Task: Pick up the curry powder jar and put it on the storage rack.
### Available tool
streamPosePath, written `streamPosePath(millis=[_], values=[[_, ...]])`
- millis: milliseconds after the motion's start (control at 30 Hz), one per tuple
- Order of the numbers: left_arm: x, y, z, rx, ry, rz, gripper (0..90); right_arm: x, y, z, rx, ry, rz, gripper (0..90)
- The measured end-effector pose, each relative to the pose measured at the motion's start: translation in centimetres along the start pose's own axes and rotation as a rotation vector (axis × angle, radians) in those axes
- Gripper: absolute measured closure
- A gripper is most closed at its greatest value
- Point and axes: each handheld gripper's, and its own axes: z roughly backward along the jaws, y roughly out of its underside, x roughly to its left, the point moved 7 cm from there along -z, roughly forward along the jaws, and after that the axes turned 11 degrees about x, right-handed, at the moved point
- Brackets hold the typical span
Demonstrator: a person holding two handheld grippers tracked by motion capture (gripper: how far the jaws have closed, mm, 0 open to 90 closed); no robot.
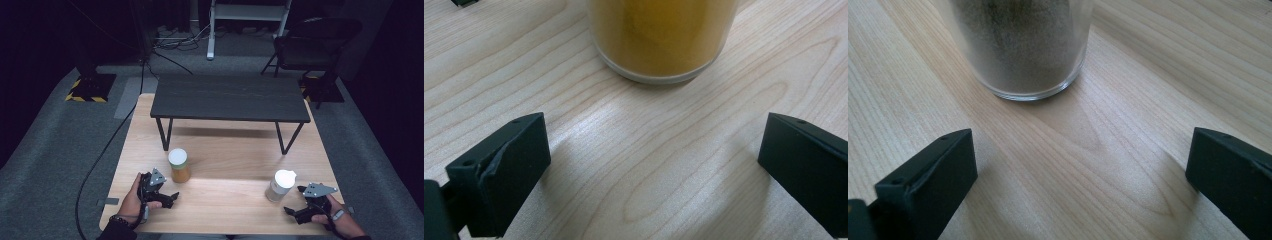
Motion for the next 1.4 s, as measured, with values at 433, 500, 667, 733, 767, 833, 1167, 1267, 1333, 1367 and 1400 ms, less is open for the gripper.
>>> streamPosePath(millis=[433, 500, 667, 733, 767, 833, 1167, 1267, 1333, 1367, 1400], values=[[-0.1, -0.1, 0.7, -0.033, -0.001, 0.045, 1.7, 0.0, 0.0, 0.0, 0.0, 0.0, 0.0, 0.0], [-0.2, -0.1, 0.9, -0.041, -0.003, 0.044, 1.7, 0.0, 0.0, 0.0, 0.0, 0.0, 0.0, 0.0], [-0.6, -0.3, 1.4, -0.064, 0.0, 0.052, 1.8, 0.0, 0.0, 0.0, 0.0, 0.0, 0.0, 0.0], [-0.7, -0.4, 1.5, -0.068, -0.001, 0.055, 1.7, 0.0, 0.0, 0.0, 0.0, 0.0, 0.0, 0.0], [-0.8, -0.4, 1.6, -0.075, -0.004, 0.053, 1.7, 0.0, 0.0, 0.0, 0.0, 0.0, 0.0, 0.0], [-0.9, -0.5, 1.8, -0.088, -0.008, 0.052, 1.7, 0.0, 0.0, 0.0, 0.0, 0.0, 0.0, 0.0], [-1.2, -1.2, 2.7, -0.132, -0.03, 0.071, 1.7, 0.0, 0.0, 0.0, 0.0, 0.0, 0.0, 0.0], [-1.4, -1.4, 2.8, -0.132, -0.043, 0.096, 1.8, 0.0, 0.0, 0.0, 0.0, 0.0, 0.0, 0.0], [-1.4, -1.5, 2.9, -0.139, -0.043, 0.098, 1.6, 0.0, 0.0, 0.0, 0.0, 0.0, 0.0, 0.0], [-1.4, -1.6, 3.0, -0.144, -0.043, 0.098, 1.6, 0.0, 0.0, 0.0, 0.0, 0.0, 0.0, 0.0], [-1.5, -1.8, 3.1, -0.152, -0.045, 0.096, 1.5, 0.0, 0.0, 0.0, 0.0, 0.0, 0.0, 0.0]])
